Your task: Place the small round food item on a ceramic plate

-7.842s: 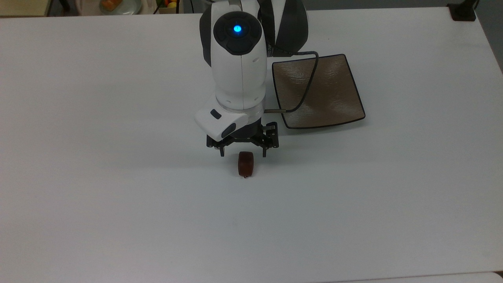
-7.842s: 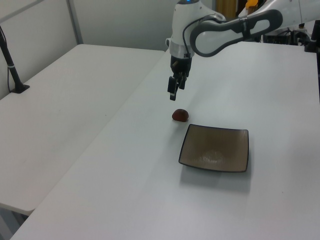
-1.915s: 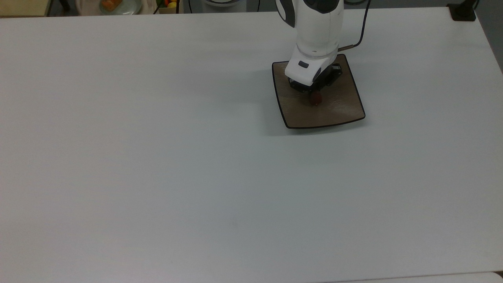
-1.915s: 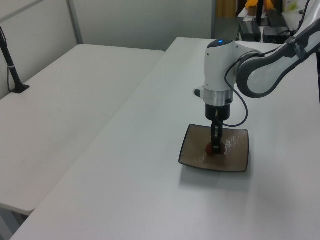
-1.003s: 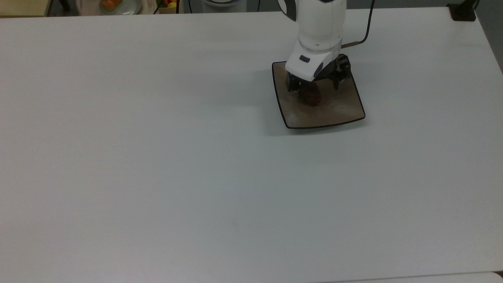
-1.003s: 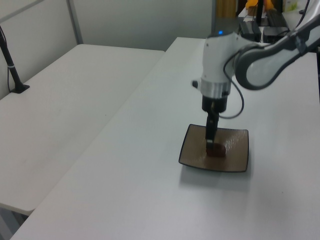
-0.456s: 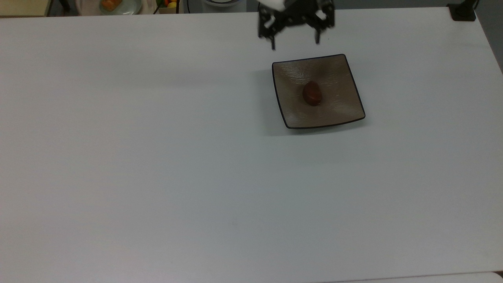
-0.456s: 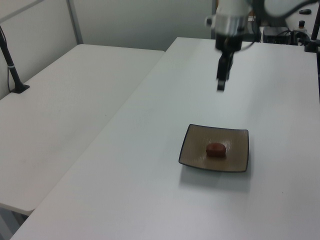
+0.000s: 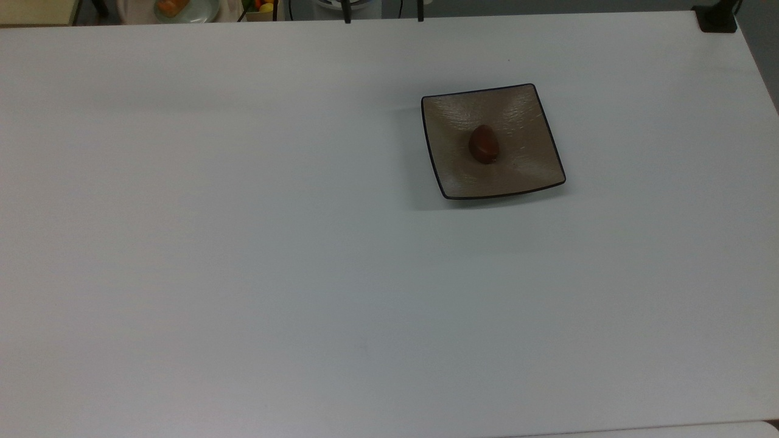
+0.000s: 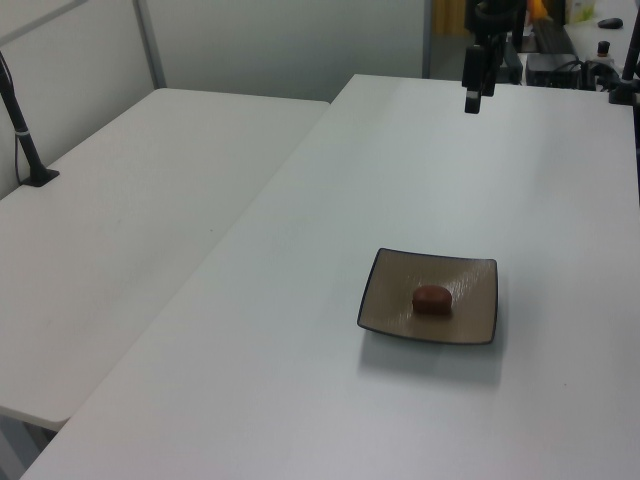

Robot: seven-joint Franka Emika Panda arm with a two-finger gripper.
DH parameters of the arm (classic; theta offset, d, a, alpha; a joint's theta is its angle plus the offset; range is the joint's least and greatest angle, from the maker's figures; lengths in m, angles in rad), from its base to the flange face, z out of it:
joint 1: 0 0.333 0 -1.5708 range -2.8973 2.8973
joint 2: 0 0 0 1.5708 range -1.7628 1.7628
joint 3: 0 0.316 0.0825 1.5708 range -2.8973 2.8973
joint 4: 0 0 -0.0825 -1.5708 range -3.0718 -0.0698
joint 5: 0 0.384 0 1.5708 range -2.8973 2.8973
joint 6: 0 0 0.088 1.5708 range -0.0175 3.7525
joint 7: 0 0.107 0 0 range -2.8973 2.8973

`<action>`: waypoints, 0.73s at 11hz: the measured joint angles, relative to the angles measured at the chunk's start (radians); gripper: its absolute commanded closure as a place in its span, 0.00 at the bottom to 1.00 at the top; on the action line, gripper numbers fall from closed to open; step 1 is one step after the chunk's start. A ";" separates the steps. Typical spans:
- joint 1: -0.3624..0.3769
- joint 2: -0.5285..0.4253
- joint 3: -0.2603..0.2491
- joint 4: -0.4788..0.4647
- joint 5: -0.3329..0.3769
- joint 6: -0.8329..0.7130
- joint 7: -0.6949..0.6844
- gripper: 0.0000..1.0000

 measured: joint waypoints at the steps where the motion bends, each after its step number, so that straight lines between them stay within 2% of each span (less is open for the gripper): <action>1: 0.000 0.004 -0.011 0.000 0.000 0.002 -0.045 0.00; 4: -0.002 0.018 -0.033 0.000 0.000 0.097 -0.162 0.00; 7: -0.006 0.038 -0.035 0.000 -0.094 0.135 -0.212 0.00; 8: -0.009 0.038 -0.035 0.000 -0.106 0.135 -0.212 0.00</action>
